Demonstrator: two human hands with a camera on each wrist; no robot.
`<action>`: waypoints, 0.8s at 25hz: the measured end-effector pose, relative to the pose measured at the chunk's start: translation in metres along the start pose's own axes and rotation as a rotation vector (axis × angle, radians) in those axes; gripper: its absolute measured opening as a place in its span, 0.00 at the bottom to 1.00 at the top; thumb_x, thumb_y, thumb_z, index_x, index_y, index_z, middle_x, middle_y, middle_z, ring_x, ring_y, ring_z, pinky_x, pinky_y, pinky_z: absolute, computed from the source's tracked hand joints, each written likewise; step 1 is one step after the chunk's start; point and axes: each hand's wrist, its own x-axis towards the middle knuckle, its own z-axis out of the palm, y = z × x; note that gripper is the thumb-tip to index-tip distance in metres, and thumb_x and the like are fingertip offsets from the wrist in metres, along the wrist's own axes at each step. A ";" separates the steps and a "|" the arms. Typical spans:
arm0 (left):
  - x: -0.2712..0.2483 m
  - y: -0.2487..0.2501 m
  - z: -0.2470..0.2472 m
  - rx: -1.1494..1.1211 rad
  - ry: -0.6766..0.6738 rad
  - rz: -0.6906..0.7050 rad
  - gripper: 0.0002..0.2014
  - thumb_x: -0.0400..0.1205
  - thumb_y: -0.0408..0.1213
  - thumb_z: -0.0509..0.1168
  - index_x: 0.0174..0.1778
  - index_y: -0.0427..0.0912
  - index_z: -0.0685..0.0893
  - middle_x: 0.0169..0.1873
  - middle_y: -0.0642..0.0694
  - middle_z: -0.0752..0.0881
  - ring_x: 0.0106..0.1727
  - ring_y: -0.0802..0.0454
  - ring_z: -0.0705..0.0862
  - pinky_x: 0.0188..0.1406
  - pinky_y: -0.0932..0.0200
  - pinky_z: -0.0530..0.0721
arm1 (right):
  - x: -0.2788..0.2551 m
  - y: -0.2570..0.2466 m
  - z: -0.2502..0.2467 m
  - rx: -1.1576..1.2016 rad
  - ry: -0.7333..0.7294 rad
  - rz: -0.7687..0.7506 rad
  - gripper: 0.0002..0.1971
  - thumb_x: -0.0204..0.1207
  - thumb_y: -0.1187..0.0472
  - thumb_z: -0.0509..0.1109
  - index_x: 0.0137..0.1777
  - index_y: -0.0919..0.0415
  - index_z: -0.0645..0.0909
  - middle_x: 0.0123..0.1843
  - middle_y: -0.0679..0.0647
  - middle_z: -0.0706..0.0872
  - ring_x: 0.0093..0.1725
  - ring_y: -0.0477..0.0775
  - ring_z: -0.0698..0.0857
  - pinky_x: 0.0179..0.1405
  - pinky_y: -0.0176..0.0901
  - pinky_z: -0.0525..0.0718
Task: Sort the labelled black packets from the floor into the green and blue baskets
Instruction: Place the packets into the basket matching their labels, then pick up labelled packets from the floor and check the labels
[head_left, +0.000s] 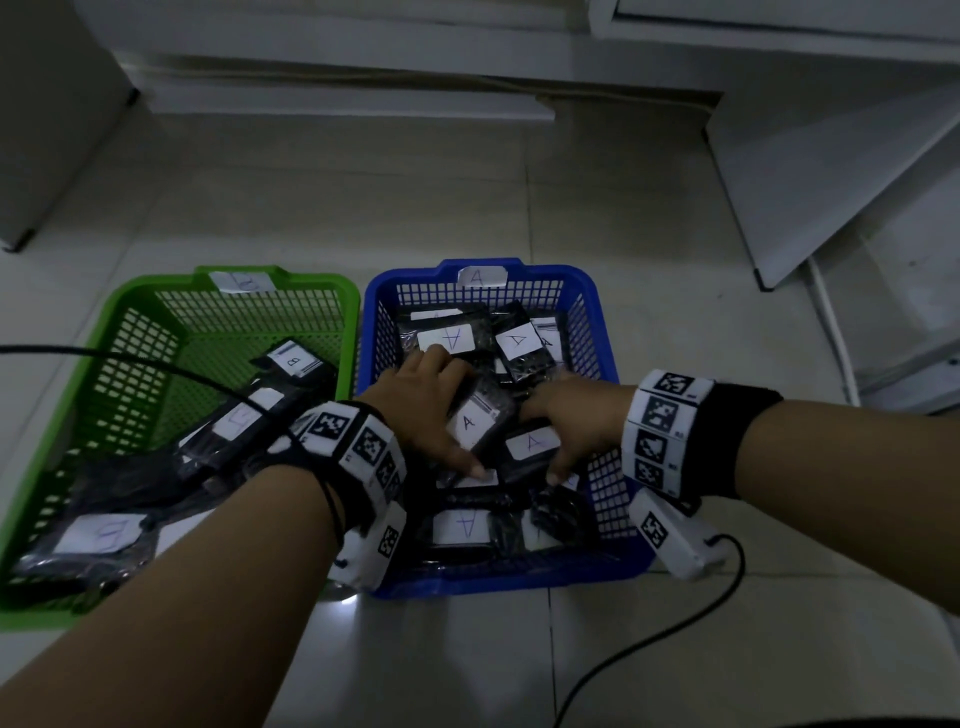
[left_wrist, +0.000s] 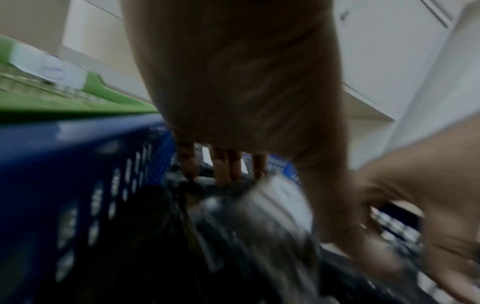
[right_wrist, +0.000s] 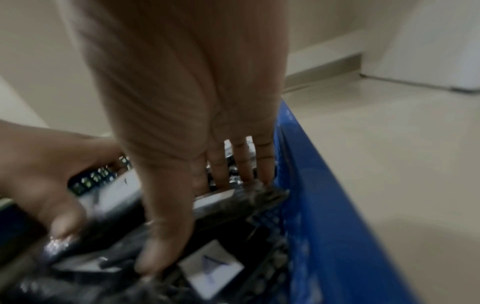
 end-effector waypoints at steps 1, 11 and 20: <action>0.001 0.003 0.003 0.062 0.011 -0.012 0.56 0.56 0.74 0.70 0.76 0.52 0.56 0.70 0.47 0.64 0.73 0.44 0.64 0.72 0.36 0.70 | 0.000 -0.001 0.001 -0.009 0.018 0.002 0.40 0.61 0.45 0.82 0.74 0.54 0.74 0.68 0.54 0.79 0.66 0.58 0.78 0.65 0.50 0.80; 0.007 -0.013 -0.018 -0.082 0.077 -0.101 0.40 0.70 0.55 0.73 0.74 0.47 0.62 0.69 0.42 0.74 0.67 0.42 0.75 0.64 0.42 0.79 | -0.001 -0.003 0.008 -0.013 0.131 0.093 0.39 0.65 0.47 0.79 0.74 0.54 0.68 0.68 0.57 0.77 0.71 0.61 0.70 0.60 0.50 0.79; 0.012 0.013 -0.012 0.356 -0.051 -0.137 0.58 0.63 0.59 0.78 0.80 0.49 0.46 0.74 0.40 0.63 0.75 0.39 0.67 0.71 0.39 0.71 | 0.000 -0.006 0.001 0.007 0.101 0.028 0.41 0.62 0.46 0.81 0.74 0.55 0.71 0.71 0.55 0.76 0.70 0.59 0.72 0.66 0.49 0.78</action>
